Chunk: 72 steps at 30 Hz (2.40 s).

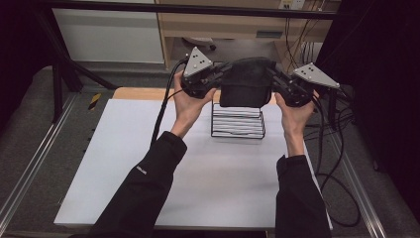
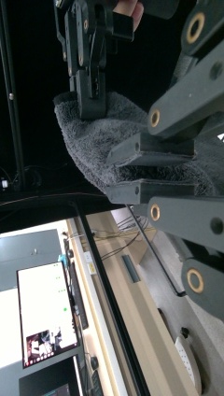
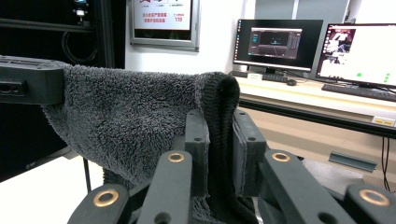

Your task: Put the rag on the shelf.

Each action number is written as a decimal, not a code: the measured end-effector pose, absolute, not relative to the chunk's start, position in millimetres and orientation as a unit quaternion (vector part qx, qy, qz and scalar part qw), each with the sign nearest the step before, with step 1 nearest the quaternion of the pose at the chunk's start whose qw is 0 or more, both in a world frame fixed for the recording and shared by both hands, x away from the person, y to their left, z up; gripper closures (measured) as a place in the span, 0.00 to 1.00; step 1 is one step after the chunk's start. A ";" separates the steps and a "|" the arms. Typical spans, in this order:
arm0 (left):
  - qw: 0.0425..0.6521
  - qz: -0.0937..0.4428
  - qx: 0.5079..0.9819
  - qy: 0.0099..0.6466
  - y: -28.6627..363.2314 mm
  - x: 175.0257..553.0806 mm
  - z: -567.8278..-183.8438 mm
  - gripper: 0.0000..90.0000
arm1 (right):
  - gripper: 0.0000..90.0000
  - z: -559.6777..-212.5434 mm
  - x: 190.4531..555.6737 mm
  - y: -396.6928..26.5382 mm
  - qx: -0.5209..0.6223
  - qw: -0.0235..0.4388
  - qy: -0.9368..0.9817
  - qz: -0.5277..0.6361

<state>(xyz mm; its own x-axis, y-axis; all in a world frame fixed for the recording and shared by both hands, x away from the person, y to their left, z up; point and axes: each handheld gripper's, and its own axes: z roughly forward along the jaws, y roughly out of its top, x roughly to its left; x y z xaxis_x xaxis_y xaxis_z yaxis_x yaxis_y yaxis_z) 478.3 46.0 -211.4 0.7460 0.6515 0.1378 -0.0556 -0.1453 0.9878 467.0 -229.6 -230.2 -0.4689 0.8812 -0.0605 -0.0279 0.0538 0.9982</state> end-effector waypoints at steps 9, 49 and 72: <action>0.611 0.275 0.710 0.217 47.3 471.2 -220.2 0.90 | 0.87 -237.5 460.9 -231.2 0.342 0.372 0.623 0.597; 0.530 0.238 0.776 0.248 44.5 451.6 -257.0 0.71 | 0.55 -251.6 423.9 -234.4 0.375 0.347 0.691 0.511; 0.491 0.202 0.796 0.292 34.3 470.6 -307.4 0.64 | 0.43 -319.0 438.1 -243.6 0.425 0.304 0.702 0.484</action>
<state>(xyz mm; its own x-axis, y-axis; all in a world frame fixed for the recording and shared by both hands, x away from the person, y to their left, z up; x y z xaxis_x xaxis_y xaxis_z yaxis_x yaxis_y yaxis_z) 470.6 34.3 -307.4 0.7483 0.6625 0.0348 0.2659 -0.3475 0.8992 438.1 -243.6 -319.0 -0.4547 0.8905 -0.0155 0.3022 0.1707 0.9379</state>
